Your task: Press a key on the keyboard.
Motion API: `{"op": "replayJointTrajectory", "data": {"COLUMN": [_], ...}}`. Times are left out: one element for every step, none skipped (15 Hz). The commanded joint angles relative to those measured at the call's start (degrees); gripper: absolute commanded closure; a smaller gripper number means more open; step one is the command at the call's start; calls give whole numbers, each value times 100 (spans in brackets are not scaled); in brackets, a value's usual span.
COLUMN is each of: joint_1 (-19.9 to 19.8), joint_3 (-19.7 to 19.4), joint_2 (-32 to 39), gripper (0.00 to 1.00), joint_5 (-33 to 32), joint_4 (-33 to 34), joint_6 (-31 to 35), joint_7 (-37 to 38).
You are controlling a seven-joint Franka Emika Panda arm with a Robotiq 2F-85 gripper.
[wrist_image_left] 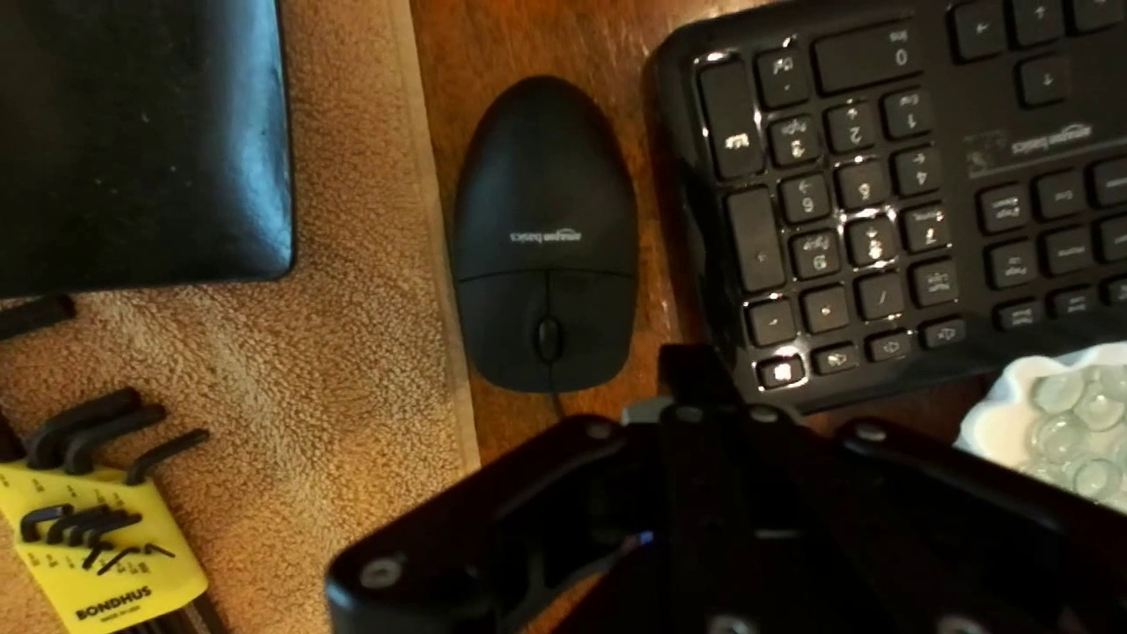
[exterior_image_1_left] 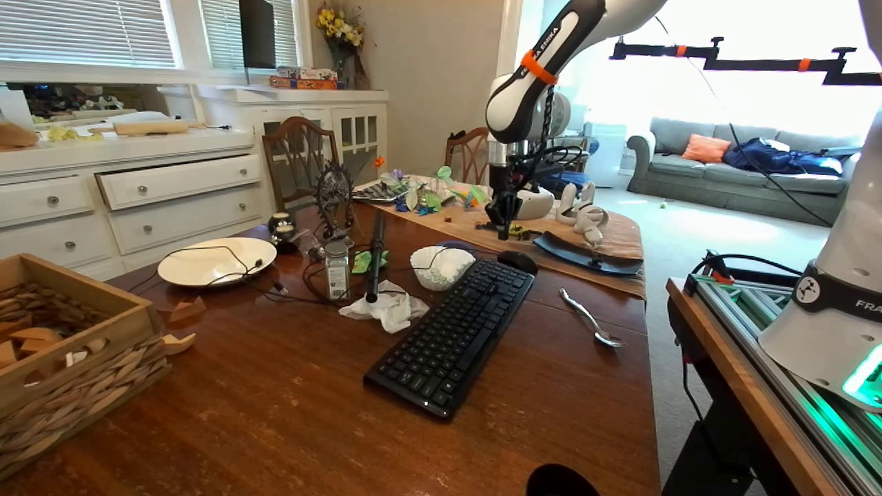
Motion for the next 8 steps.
{"op": "replayJointTrajectory", "data": {"joint_1": [14, -3, -13, 9, -1, -7, -16, -20], "joint_3": [-26, -15, -7, -34, -26, -22, -12, -10], "joint_2": [274, 329, 370, 412, 440, 467, 490, 523], "gripper": [100, 100, 100, 100, 100, 100, 100, 100], "joint_5": [-170, -147, -133, -155, -134, -119, -104, -99], "joint_4": [92, 112, 129, 141, 156, 174, 196, 235], "joint_6": [-35, 6, 12, 81, 104, 141, 161, 130], "joint_7": [289, 311, 335, 404, 425, 462, 474, 503]}}
